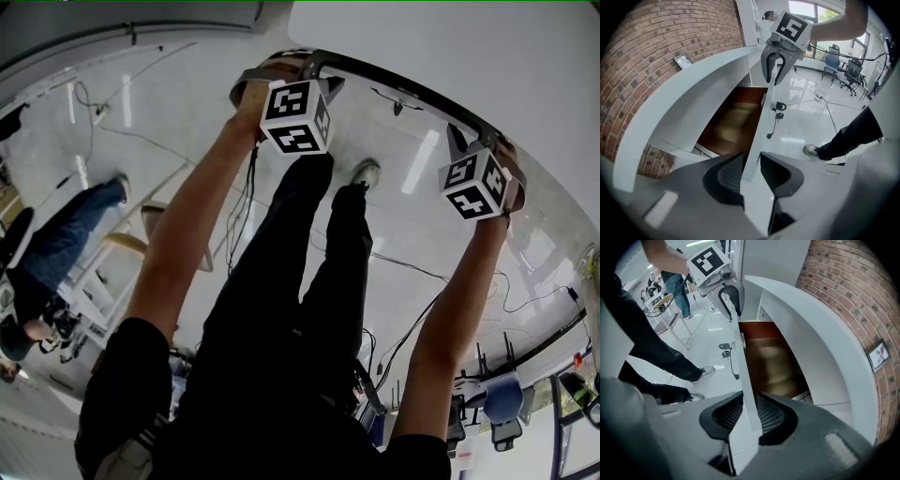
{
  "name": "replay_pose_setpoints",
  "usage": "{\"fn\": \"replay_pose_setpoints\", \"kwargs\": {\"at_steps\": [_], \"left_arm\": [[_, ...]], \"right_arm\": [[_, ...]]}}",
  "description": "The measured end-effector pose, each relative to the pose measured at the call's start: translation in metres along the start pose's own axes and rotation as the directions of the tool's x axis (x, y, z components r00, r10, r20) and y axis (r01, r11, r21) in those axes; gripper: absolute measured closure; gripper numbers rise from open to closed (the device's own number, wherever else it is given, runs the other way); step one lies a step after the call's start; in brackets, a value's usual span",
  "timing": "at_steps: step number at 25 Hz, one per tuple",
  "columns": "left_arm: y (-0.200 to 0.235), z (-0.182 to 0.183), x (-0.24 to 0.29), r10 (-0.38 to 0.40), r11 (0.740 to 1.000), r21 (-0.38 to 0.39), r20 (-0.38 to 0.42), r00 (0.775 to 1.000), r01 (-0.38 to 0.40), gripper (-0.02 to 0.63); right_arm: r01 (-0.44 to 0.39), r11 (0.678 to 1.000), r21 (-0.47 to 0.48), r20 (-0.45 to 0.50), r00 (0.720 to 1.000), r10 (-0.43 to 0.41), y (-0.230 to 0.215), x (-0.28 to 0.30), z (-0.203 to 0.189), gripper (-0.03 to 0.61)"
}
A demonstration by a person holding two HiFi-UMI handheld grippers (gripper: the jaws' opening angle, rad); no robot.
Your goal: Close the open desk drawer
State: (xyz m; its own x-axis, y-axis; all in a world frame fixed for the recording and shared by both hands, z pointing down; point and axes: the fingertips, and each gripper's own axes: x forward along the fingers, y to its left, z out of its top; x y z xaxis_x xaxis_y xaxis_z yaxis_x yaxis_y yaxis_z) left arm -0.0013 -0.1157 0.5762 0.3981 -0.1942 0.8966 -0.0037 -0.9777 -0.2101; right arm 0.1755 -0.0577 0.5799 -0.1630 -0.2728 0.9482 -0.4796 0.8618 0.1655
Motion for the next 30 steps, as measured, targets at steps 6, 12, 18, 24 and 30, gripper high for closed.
{"fn": "replay_pose_setpoints", "kwargs": {"at_steps": [6,12,18,24,30], "left_arm": [[0.000,0.000,0.002,0.022,1.000,-0.007,0.012,1.000,-0.022,0.482],[0.002,-0.001,0.000,0.057,0.997,-0.046,0.022,0.998,-0.056,0.469],[0.003,0.000,-0.012,0.084,0.994,-0.080,0.039,0.996,-0.081,0.466],[0.011,0.005,-0.037,0.158,0.980,-0.134,0.084,0.984,-0.146,0.468],[0.011,0.015,-0.067,0.208,0.960,-0.220,0.152,0.966,-0.172,0.469]], "right_arm": [[0.040,0.999,-0.008,0.002,0.999,-0.040,0.000,0.002,-0.001,0.476],[0.082,0.996,0.020,0.019,0.996,-0.083,-0.004,0.002,-0.003,0.444],[0.101,0.994,0.028,0.038,0.994,-0.102,-0.005,-0.008,-0.001,0.413],[0.139,0.986,0.088,0.087,0.985,-0.146,-0.010,-0.024,0.002,0.410],[0.184,0.959,0.217,0.169,0.960,-0.223,-0.012,-0.045,0.004,0.411]]}}
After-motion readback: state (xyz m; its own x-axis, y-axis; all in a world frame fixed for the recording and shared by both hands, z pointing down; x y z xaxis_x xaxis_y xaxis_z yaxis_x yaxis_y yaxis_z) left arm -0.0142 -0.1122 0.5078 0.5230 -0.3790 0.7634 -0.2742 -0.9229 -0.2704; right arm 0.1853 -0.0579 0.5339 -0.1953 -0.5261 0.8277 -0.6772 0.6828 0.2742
